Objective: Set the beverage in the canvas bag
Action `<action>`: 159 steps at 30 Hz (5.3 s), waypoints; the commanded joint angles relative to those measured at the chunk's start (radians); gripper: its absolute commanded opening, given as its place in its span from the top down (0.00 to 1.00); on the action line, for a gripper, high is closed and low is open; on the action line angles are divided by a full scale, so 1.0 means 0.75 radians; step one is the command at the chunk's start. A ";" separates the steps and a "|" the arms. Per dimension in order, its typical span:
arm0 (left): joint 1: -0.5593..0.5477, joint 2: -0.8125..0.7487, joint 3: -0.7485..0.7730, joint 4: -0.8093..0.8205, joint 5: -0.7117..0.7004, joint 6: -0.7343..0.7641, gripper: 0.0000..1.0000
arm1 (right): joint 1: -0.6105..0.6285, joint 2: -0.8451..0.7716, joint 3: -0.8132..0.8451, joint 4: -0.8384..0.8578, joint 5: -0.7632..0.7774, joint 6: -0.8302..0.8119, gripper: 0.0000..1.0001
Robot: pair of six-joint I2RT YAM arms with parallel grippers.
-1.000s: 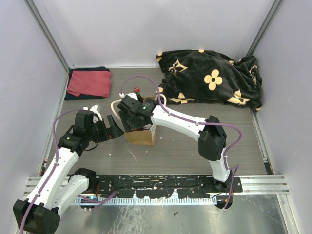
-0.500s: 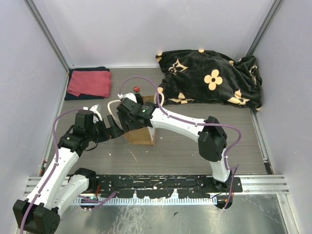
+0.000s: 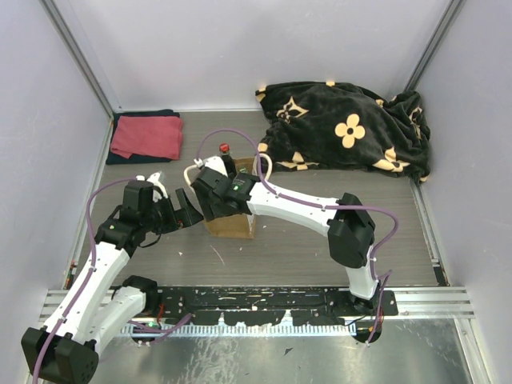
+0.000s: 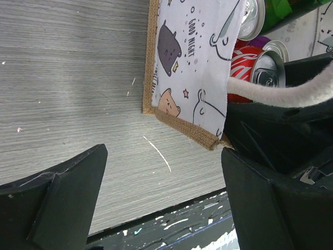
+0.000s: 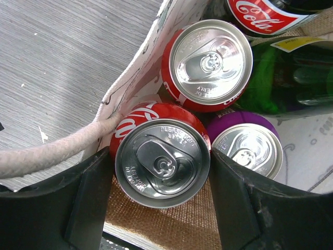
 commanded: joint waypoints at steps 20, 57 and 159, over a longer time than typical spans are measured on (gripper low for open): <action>0.007 0.014 0.016 -0.001 0.019 0.019 0.02 | 0.001 0.121 -0.160 -0.194 -0.132 -0.020 0.42; 0.005 0.004 0.008 -0.005 0.049 0.015 0.02 | -0.007 -0.024 -0.079 -0.200 -0.194 -0.006 0.13; 0.007 -0.072 0.437 -0.248 0.007 0.120 0.02 | -0.044 -0.892 -0.236 -0.028 0.278 0.127 0.00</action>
